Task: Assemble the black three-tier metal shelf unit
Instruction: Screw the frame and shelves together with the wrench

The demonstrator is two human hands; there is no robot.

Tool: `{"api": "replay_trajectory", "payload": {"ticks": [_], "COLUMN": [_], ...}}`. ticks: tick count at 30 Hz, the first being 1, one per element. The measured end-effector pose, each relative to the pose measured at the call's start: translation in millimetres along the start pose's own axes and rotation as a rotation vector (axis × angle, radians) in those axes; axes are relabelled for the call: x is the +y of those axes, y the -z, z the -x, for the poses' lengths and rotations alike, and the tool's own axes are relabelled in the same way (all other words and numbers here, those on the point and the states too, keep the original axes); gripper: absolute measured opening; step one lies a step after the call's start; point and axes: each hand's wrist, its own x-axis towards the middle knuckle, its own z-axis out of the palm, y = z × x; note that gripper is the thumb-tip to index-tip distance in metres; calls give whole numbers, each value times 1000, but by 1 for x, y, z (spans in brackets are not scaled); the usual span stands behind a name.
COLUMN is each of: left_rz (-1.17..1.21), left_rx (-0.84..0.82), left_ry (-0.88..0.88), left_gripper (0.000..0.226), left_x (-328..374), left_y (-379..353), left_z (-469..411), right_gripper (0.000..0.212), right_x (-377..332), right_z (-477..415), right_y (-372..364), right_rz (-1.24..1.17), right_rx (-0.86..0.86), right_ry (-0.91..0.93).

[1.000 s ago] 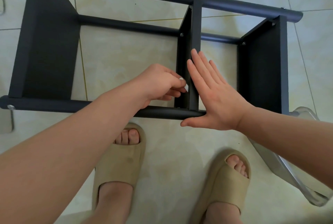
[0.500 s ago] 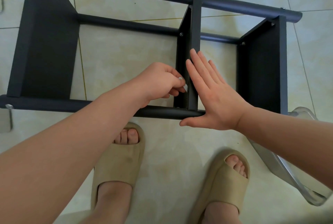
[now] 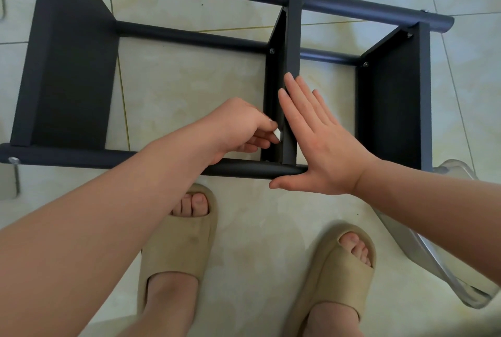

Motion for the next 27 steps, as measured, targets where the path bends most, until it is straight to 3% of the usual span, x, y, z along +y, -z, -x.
{"api": "replay_trajectory", "payload": {"ticks": [27], "left_rz": [-363], "left_rx": [-199], "left_ry": [-106], "left_gripper": [21], "left_x": [-6], "left_y": [19], "left_z": [2], "right_gripper": [126], "right_x": [0], "right_z": [0], "right_y": [1], "right_rz": [9], "right_rx": [-2], "right_ry": [-2]}}
